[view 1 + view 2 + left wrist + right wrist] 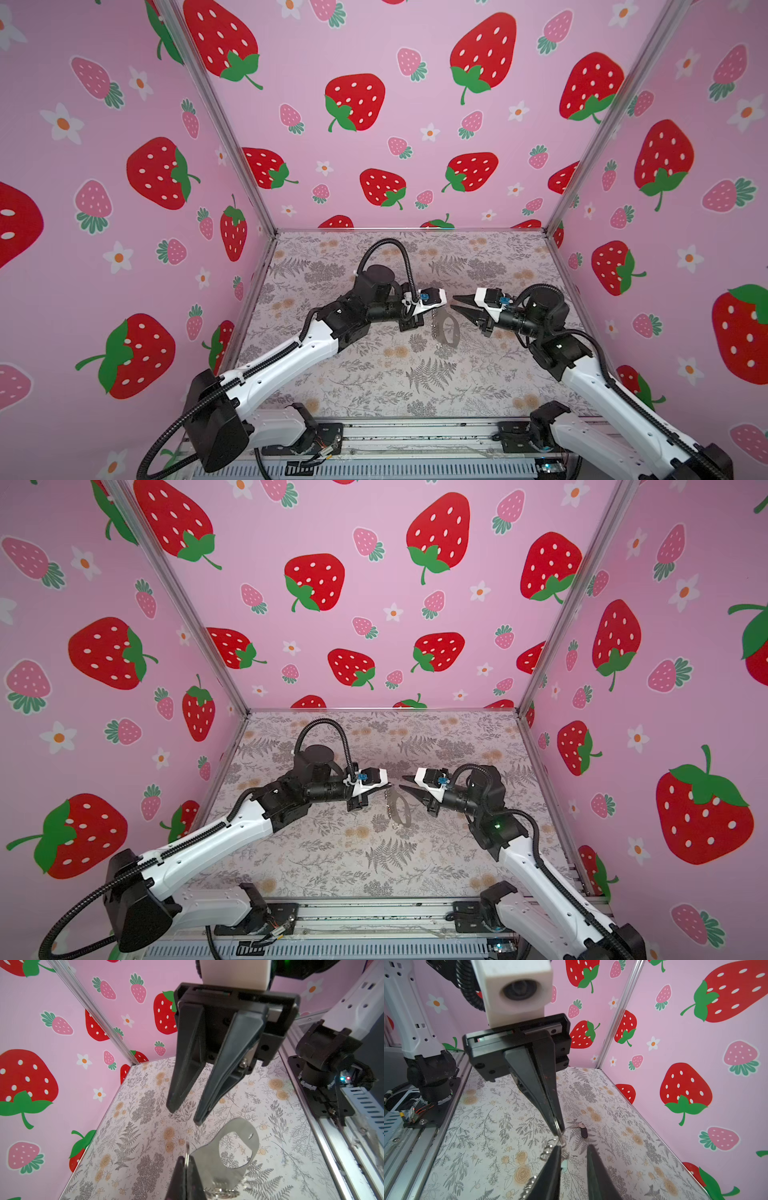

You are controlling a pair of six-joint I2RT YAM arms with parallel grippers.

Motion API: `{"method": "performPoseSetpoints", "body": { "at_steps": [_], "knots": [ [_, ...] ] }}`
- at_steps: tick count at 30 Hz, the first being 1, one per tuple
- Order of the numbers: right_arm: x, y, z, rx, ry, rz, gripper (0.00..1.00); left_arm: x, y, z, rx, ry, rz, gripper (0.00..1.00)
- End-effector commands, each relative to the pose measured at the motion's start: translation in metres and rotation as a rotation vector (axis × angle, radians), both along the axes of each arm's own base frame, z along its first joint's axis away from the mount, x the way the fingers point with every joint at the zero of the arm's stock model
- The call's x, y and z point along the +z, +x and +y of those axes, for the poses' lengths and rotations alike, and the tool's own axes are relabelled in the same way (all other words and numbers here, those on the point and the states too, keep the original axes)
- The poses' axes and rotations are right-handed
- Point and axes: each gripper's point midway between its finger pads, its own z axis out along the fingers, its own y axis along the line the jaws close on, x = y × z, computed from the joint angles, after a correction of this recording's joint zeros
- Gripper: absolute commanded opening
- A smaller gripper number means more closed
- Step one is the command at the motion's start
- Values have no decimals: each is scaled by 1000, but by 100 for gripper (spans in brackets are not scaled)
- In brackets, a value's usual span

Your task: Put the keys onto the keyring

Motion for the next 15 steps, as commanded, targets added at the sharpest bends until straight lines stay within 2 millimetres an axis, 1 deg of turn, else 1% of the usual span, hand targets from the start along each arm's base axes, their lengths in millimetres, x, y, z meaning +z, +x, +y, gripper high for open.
{"method": "performPoseSetpoints", "body": {
  "at_steps": [1, 2, 4, 10, 15],
  "knots": [
    [20, -9, 5, 55, 38, -62, 23, 26, 0, -4, -20, -81, -73, 2],
    [12, -5, 9, 59, 23, -34, 23, 27, 0, -4, -21, -87, -72, 2],
    [11, -5, 9, 66, 23, -32, 23, 30, -1, -4, -26, -96, -73, 2],
    [13, -4, 10, 56, 29, -35, 21, 33, -5, -5, -49, -109, -63, 2],
    [16, -6, 11, 66, 39, -32, 20, 34, -8, -6, -60, -111, -53, 2]
  ]
}}
